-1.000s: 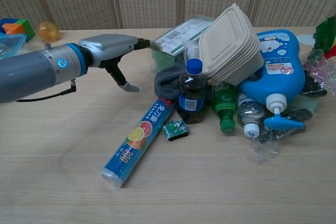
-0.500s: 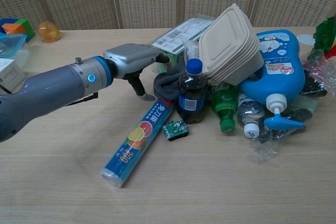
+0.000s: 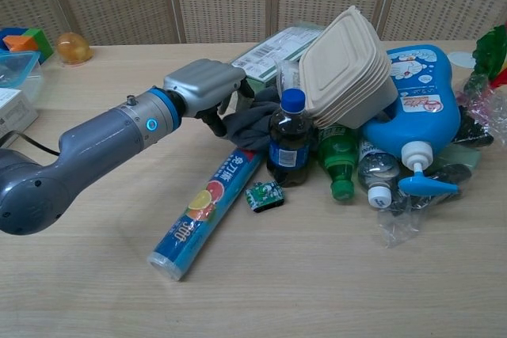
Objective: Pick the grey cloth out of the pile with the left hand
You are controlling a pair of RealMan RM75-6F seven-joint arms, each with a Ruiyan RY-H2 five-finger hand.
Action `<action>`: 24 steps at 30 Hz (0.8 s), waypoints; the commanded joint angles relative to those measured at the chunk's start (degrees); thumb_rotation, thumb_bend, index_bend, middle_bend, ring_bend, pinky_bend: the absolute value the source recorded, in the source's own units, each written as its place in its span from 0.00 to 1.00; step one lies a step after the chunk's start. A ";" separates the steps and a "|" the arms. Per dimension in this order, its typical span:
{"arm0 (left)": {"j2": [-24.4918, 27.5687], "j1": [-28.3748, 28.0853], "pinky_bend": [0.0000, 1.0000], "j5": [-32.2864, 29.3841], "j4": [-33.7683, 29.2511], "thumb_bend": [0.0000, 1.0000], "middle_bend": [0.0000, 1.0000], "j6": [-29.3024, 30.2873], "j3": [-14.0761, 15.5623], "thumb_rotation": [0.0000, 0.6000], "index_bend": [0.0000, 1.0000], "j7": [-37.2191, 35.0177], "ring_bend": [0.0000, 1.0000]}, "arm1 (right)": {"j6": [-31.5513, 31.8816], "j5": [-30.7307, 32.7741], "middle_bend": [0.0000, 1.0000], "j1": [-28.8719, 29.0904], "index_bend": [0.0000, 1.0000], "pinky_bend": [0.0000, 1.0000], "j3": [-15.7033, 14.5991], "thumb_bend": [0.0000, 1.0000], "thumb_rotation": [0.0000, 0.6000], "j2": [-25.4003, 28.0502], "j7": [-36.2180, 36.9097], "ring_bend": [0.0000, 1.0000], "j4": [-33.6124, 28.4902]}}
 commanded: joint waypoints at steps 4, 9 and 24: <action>0.31 0.92 0.40 1.51 1.23 0.39 0.63 4.89 -1.06 1.00 0.74 -6.13 0.69 | -0.25 -0.17 0.00 0.17 0.00 0.00 0.11 0.15 0.65 -0.05 -0.05 0.00 -0.23; 4.98 2.49 0.40 1.72 -4.36 0.39 0.64 7.74 -1.95 1.00 0.74 -7.80 0.69 | -0.91 -0.40 0.00 0.70 0.00 0.00 0.26 0.15 0.64 -0.40 -0.43 0.00 -0.36; 22.54 7.34 0.39 3.96 -31.39 0.38 0.62 18.21 -5.70 1.00 0.72 -4.61 0.68 | -2.08 -0.67 0.00 1.76 0.00 0.00 0.57 0.15 0.65 -1.48 -0.91 0.00 -0.26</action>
